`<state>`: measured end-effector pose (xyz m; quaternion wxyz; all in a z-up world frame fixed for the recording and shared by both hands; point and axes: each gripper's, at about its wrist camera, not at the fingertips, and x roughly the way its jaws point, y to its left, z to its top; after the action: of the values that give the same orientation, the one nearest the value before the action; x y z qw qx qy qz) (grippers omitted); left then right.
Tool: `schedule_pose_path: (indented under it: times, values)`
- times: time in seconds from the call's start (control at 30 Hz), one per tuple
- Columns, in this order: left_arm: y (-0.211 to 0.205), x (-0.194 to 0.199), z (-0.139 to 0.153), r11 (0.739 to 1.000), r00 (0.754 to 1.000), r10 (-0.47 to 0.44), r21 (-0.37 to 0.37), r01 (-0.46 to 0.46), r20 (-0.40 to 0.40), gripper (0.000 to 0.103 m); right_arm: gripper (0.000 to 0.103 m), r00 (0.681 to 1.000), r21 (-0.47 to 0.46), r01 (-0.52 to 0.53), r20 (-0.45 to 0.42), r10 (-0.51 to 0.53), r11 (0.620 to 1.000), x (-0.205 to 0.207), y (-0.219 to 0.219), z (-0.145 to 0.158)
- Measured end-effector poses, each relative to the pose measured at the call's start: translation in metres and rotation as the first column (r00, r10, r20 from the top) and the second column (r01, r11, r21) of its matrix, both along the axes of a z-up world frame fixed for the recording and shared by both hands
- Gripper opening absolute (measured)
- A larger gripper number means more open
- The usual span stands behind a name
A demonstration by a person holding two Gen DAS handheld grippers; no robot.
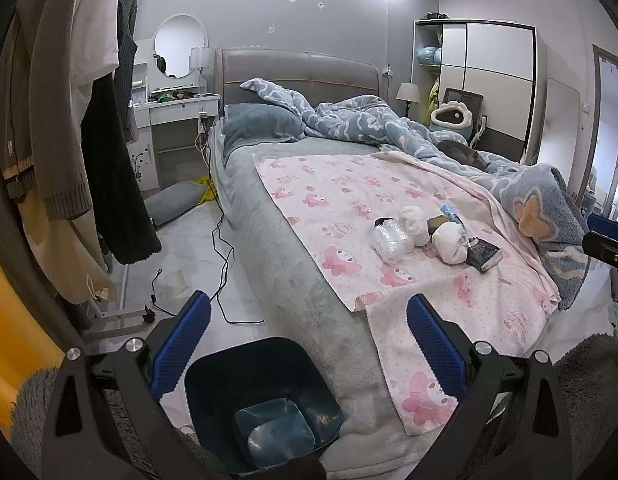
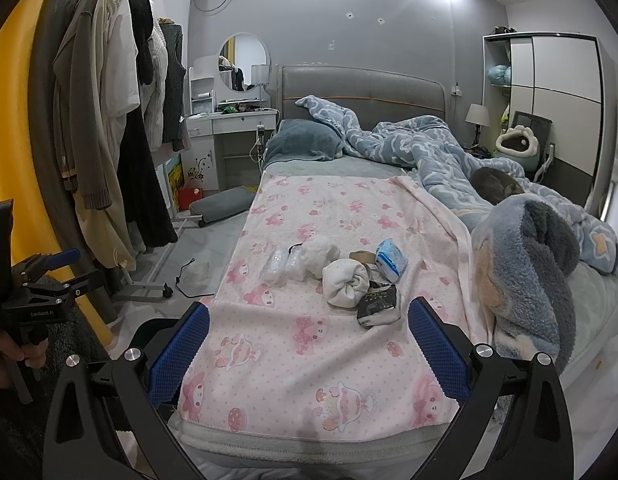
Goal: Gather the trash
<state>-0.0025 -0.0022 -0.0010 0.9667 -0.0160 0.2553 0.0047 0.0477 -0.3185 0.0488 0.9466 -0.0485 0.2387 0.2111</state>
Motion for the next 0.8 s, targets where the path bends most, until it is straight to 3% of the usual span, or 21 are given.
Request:
schedule_pose_path:
  times: [0.8]
  values:
    - [0.0041, 0.0038, 0.0004, 1.0, 1.0, -0.004, -0.009, 0.004, -0.005, 0.1, 0.1, 1.0, -0.002, -0.001, 0.0, 0.001, 1.0, -0.0002, 0.0003, 0.0005]
